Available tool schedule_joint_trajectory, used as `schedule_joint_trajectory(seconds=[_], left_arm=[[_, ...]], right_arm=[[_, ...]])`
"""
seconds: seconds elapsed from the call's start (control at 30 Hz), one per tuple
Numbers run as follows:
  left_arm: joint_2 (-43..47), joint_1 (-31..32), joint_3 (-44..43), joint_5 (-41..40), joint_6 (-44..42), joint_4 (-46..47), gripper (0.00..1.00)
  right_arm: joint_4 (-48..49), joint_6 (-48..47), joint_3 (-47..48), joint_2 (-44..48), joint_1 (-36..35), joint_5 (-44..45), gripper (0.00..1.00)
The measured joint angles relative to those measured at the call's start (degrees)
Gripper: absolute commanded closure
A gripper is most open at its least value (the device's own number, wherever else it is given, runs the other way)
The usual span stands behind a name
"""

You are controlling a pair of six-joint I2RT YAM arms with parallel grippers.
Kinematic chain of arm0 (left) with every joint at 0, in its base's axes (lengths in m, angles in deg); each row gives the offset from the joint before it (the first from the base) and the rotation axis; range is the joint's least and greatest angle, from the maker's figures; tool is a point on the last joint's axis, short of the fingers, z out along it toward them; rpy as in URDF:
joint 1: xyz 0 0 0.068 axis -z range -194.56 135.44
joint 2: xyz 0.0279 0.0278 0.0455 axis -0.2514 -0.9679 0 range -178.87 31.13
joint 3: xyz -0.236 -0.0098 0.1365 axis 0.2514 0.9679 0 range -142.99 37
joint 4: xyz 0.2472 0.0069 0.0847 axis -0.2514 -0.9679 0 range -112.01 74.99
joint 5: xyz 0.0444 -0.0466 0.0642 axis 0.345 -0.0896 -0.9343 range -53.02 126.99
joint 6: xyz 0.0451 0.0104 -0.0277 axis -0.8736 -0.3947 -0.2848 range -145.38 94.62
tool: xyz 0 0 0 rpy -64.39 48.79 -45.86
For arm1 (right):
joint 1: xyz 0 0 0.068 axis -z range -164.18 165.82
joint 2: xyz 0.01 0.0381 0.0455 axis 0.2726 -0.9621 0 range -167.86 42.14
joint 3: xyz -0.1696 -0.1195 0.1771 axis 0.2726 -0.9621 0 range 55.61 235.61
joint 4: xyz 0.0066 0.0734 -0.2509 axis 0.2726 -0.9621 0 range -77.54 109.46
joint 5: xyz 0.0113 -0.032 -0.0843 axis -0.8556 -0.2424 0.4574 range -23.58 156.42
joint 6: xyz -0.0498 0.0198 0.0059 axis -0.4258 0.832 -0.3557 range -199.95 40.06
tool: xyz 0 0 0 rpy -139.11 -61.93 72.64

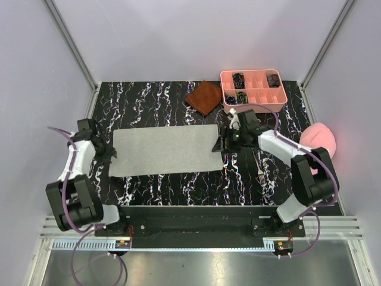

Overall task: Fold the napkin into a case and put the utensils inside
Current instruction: Fold and flatten the napkin at the center of the board, then smooth out the rectangle-folded napkin at the center of the board.

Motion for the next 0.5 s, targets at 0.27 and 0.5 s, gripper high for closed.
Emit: schedule_joint_trajectory(seconds=[0.27, 0.5], left_arm=[[-14.5, 0.0, 0.8, 6.3, -0.4, 4.2, 0.82], [-14.7, -7.0, 3.6, 6.2, -0.5, 3.7, 0.83]], right_arm=[[3.7, 1.1, 4.5, -10.1, -6.8, -0.6, 0.41], [6.7, 2.6, -0.6, -11.6, -10.3, -1.0, 0.41]])
